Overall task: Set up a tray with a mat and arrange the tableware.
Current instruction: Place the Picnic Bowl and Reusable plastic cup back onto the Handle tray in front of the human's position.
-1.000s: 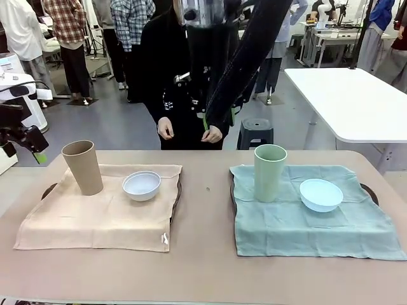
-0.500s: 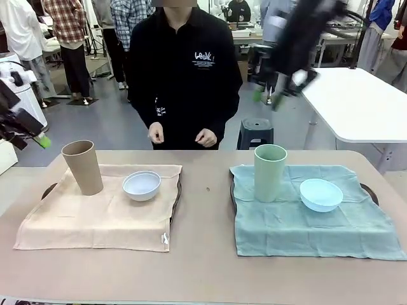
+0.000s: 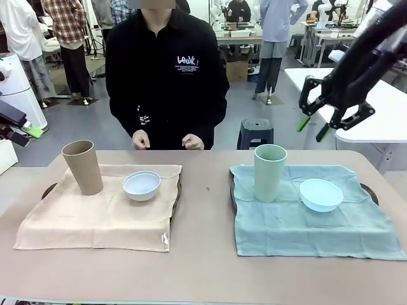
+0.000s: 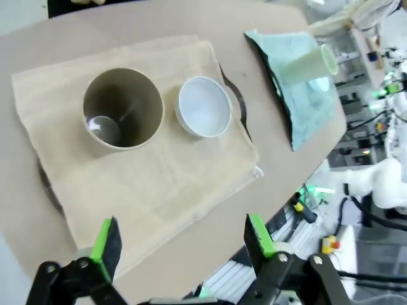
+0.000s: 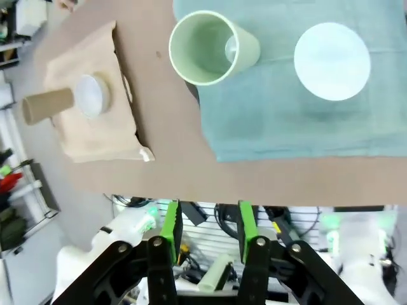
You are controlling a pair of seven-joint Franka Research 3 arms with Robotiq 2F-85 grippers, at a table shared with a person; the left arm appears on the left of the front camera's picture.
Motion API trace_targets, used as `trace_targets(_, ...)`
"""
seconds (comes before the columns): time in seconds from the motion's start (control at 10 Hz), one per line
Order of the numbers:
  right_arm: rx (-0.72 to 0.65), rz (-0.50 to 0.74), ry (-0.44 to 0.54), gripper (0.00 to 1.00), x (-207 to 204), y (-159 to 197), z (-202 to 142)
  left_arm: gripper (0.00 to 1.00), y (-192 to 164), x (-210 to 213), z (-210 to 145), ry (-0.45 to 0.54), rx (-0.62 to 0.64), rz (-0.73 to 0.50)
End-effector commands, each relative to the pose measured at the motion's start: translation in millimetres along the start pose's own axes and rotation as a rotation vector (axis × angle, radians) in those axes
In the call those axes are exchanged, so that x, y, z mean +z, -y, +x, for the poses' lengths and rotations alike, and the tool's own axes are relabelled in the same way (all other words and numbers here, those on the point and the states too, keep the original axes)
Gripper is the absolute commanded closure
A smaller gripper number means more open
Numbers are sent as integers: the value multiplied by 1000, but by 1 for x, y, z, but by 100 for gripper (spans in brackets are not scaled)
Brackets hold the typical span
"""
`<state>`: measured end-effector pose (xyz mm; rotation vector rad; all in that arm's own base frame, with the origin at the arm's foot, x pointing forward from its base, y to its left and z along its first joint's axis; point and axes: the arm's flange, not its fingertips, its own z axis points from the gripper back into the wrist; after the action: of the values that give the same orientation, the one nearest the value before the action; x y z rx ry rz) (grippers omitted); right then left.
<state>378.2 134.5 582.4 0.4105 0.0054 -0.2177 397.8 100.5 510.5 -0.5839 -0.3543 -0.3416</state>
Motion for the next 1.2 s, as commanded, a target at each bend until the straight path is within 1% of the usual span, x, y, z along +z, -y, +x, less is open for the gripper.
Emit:
trace_targets(0.0, 25, 207, -121, 52, 3, 50, 9, 0, -17, 13, 3, -15, 71, -217)
trace_targets(0.1, 58, 511, -207, 31, 14, 101, 20, 0, -40, 18, 16, -61, 128, -403)
trace_targets(0.2, 88, 691, -247, 0, 16, 149, 19, 0, -56, 15, 11, -75, 178, -553)
trace_targets(0.3, 115, 784, -217, 11, 16, 188, 17, 0, -72, 6, 8, -63, 222, -691)
trace_targets(0.4, 168, 817, -201, 0, 13, 207, 13, 0, -81, 1, 9, -74, 262, -760)
trace_targets(0.5, 154, 847, -185, 0, 10, 217, 11, 0, -85, -5, 9, -85, 321, -797)
trace_targets(0.6, 95, 818, -184, 0, 6, 215, 12, 0, -89, -8, 5, -38, 393, -834)
trace_targets(0.7, -11, 797, -140, 0, 5, 205, 14, 0, -90, -20, 4, -7, 456, -823)
trace_targets(0.8, 132, 847, -152, 0, 16, 235, 3, 0, -89, -18, -9, -66, 302, -831)
trace_targets(1.1, 132, 847, -152, 0, 16, 235, 3, 0, -89, -18, -9, -66, 302, -831)
